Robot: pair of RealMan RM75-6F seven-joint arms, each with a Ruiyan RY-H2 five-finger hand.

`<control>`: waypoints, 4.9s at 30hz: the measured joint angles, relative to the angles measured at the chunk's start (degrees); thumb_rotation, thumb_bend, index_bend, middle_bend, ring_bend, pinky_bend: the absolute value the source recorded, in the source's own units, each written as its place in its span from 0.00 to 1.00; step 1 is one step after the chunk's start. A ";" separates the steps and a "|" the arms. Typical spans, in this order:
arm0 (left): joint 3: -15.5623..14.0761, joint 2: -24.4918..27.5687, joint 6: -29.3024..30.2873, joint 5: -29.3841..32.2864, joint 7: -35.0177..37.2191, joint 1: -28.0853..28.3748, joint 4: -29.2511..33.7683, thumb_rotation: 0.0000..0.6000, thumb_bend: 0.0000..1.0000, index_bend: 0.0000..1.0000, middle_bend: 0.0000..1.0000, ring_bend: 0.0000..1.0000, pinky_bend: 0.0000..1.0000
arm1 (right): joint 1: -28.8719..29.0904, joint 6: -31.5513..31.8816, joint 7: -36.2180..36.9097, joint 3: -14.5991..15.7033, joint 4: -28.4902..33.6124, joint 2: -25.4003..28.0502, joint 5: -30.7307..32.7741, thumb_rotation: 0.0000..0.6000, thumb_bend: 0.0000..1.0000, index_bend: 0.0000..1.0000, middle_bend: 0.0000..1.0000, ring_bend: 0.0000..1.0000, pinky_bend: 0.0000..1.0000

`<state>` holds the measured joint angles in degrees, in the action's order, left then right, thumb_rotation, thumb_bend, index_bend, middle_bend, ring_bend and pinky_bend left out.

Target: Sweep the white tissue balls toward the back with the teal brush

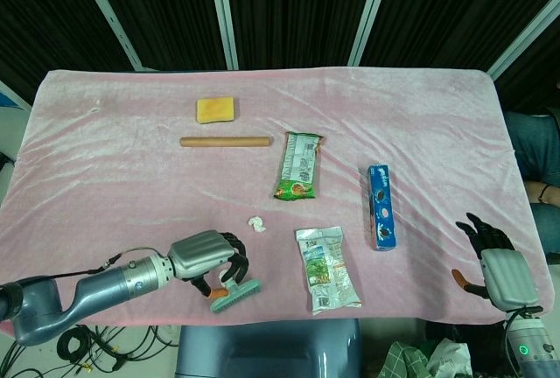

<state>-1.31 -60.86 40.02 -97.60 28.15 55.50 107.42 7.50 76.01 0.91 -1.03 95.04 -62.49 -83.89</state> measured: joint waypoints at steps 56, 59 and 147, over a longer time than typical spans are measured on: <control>9.47 -5.31 2.01 20.50 -3.45 -1.91 -18.14 1.00 0.35 0.63 0.64 0.26 0.24 | 0.11 -0.58 -0.09 -0.16 0.23 0.00 0.82 1.00 0.20 0.17 0.05 0.11 0.16; 10.00 -5.08 4.04 18.33 -0.40 -2.58 -16.42 1.00 0.35 0.64 0.65 0.26 0.25 | 0.08 -0.54 -0.07 -0.15 0.23 0.02 0.80 1.00 0.20 0.17 0.05 0.11 0.16; -7.03 -6.56 -11.40 2.64 30.45 12.02 -24.91 1.00 0.36 0.67 0.66 0.26 0.25 | -0.01 0.14 -0.27 -0.56 -0.07 -0.21 0.85 1.00 0.20 0.17 0.05 0.11 0.16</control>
<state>-8.34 -67.42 28.63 -94.97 58.60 67.52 82.50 7.49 76.15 0.63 -1.59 94.97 -62.71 -83.04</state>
